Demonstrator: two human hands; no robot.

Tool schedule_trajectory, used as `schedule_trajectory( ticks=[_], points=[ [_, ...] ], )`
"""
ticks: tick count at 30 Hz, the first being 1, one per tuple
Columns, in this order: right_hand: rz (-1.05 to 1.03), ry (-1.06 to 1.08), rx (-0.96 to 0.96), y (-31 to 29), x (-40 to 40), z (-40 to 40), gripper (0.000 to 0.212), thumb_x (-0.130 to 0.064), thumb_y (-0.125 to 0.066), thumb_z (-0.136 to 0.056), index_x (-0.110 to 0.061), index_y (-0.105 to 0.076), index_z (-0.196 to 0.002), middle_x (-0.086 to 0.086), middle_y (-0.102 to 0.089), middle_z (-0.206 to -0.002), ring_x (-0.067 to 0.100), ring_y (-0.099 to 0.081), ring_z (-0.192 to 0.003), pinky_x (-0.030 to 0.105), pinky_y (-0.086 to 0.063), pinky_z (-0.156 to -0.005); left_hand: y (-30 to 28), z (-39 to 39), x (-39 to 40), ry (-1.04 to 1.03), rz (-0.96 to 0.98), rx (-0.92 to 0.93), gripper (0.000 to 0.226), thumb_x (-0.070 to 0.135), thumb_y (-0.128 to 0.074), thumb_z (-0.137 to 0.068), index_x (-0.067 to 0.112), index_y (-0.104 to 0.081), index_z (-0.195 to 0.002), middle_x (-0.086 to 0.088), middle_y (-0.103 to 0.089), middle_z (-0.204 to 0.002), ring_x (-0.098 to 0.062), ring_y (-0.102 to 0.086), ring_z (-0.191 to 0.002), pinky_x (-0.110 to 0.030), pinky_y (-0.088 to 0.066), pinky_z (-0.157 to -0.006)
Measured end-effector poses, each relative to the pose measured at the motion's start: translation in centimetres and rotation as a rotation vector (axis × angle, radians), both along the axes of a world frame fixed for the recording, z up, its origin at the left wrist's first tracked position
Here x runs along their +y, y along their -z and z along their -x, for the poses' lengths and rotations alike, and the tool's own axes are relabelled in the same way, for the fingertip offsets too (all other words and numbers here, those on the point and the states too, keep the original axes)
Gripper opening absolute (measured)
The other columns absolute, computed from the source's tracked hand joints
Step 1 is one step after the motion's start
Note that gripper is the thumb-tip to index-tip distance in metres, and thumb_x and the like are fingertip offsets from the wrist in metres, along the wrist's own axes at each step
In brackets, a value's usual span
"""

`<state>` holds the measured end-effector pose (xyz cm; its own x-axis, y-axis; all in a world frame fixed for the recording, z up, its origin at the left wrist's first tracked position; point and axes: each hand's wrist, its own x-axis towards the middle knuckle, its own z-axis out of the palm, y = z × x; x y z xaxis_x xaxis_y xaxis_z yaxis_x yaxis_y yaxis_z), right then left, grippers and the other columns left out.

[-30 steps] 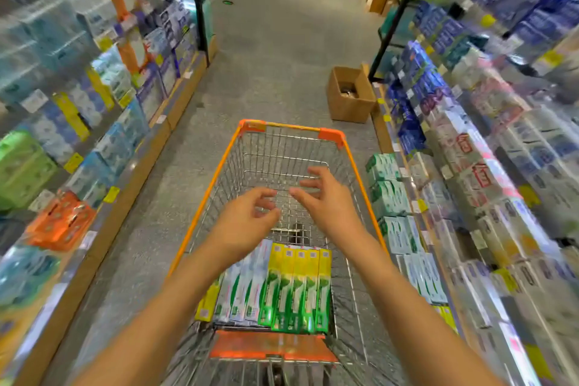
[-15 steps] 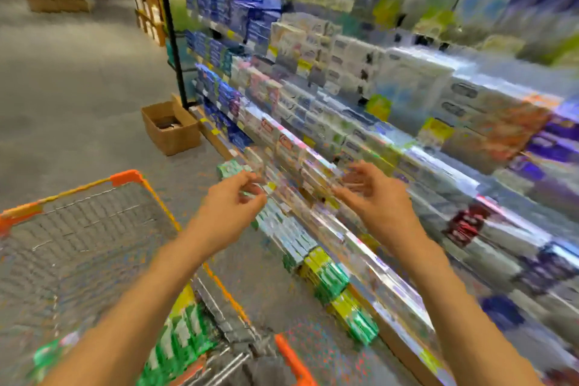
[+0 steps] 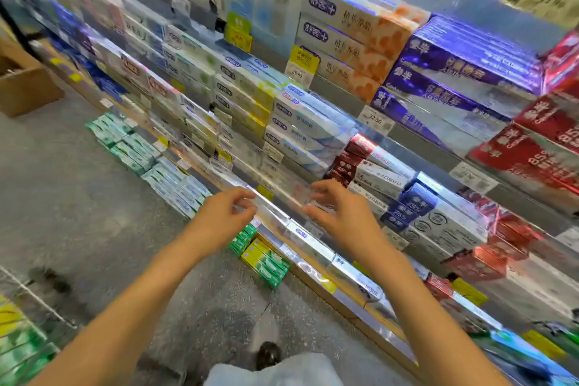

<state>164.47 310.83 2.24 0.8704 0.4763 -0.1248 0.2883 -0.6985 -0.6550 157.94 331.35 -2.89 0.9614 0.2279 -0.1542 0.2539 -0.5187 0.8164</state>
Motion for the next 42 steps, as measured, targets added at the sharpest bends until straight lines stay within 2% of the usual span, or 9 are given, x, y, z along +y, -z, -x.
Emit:
schedule_trajectory(
  ticks=[6,11,14,18,22,25,32,36,42],
  points=[
    [0.023,0.043,0.115,4.9,-0.6,-2.0,0.047,-0.033,-0.066,-0.086,-0.014,-0.052,-0.127,0.003,-0.062,-0.123,0.014,-0.056,-0.114,0.022,-0.041,-0.092,5.5,-3.0,0.1,0.076,-0.047,0.173,0.03,0.018,-0.055,-0.093,0.014,-0.058,-0.122,0.002,-0.059,-0.097,-0.013,-0.056,-0.079,-0.027,-0.042,-0.074],
    [0.095,0.091,0.213,13.1,-1.4,-4.5,0.048,-0.031,-0.067,-0.086,-0.011,-0.052,-0.128,0.006,-0.063,-0.119,0.018,-0.058,-0.11,0.036,-0.046,-0.098,13.7,-6.4,0.2,0.167,-0.163,0.298,0.034,0.016,-0.058,-0.09,0.012,-0.057,-0.124,-0.001,-0.061,-0.102,-0.022,-0.058,-0.094,-0.029,-0.044,-0.082],
    [0.156,0.127,0.298,21.6,-1.5,-6.1,0.043,-0.03,-0.067,-0.086,-0.009,-0.056,-0.122,0.006,-0.065,-0.11,0.018,-0.06,-0.098,0.034,-0.048,-0.09,21.6,-8.1,0.2,0.286,-0.257,0.369,0.041,0.019,-0.06,-0.088,0.011,-0.054,-0.128,-0.009,-0.062,-0.118,-0.026,-0.058,-0.106,-0.031,-0.045,-0.088],
    [0.273,0.046,0.412,37.4,-0.6,-7.1,0.042,-0.032,-0.066,-0.087,-0.007,-0.056,-0.119,0.008,-0.06,-0.105,0.018,-0.055,-0.092,0.014,-0.037,-0.063,35.1,-10.1,0.9,0.566,-0.545,0.496,0.045,0.039,-0.053,-0.092,0.018,-0.049,-0.132,-0.006,-0.056,-0.127,-0.025,-0.054,-0.116,-0.033,-0.045,-0.091],
    [0.423,-0.01,0.505,53.8,0.0,-7.1,0.042,-0.033,-0.065,-0.086,-0.005,-0.055,-0.116,0.014,-0.06,-0.11,0.027,-0.059,-0.095,0.028,-0.042,-0.073,48.7,-11.3,1.0,0.794,-0.859,0.512,0.053,0.044,-0.051,-0.092,0.019,-0.038,-0.136,-0.004,-0.049,-0.133,-0.024,-0.047,-0.122,-0.034,-0.043,-0.092],
    [0.491,-0.048,0.443,64.5,0.6,-8.4,0.061,-0.046,-0.07,-0.079,-0.005,-0.052,-0.119,0.017,-0.058,-0.114,0.033,-0.057,-0.106,0.041,-0.049,-0.086,58.0,-13.1,0.2,0.849,-0.968,0.464,0.067,0.034,-0.057,-0.09,0.018,-0.023,-0.146,-0.008,-0.039,-0.142,-0.028,-0.041,-0.128,-0.042,-0.044,-0.096],
    [0.598,-0.044,0.145,79.7,2.7,-10.0,0.097,-0.051,-0.072,-0.075,-0.004,-0.022,-0.143,0.016,-0.034,-0.142,0.034,-0.033,-0.129,0.044,-0.031,-0.104,73.8,-15.9,-2.1,0.909,-1.138,0.232,0.089,0.039,-0.071,-0.079,0.011,-0.019,-0.145,-0.008,-0.033,-0.14,-0.026,-0.031,-0.132,-0.038,-0.033,-0.104],
    [0.611,-0.054,0.11,84.5,2.7,-10.0,0.112,-0.052,-0.072,-0.075,-0.007,-0.001,-0.15,0.016,-0.016,-0.153,0.036,-0.017,-0.14,0.049,-0.018,-0.114,78.3,-17.3,-1.7,0.911,-1.218,0.254,0.095,0.034,-0.069,-0.083,0.009,-0.005,-0.149,-0.01,-0.017,-0.152,-0.028,-0.017,-0.141,-0.041,-0.023,-0.112],
    [0.647,-0.04,0.001,86.1,3.1,-9.7,0.104,-0.057,-0.072,-0.071,-0.004,-0.02,-0.144,0.015,-0.028,-0.143,0.034,-0.025,-0.133,0.047,-0.024,-0.109,79.8,-18.6,-1.9,0.885,-1.202,0.295,0.092,0.032,-0.065,-0.086,0.008,-0.002,-0.149,-0.011,-0.015,-0.152,-0.029,-0.016,-0.14,-0.044,-0.024,-0.112]
  ],
)
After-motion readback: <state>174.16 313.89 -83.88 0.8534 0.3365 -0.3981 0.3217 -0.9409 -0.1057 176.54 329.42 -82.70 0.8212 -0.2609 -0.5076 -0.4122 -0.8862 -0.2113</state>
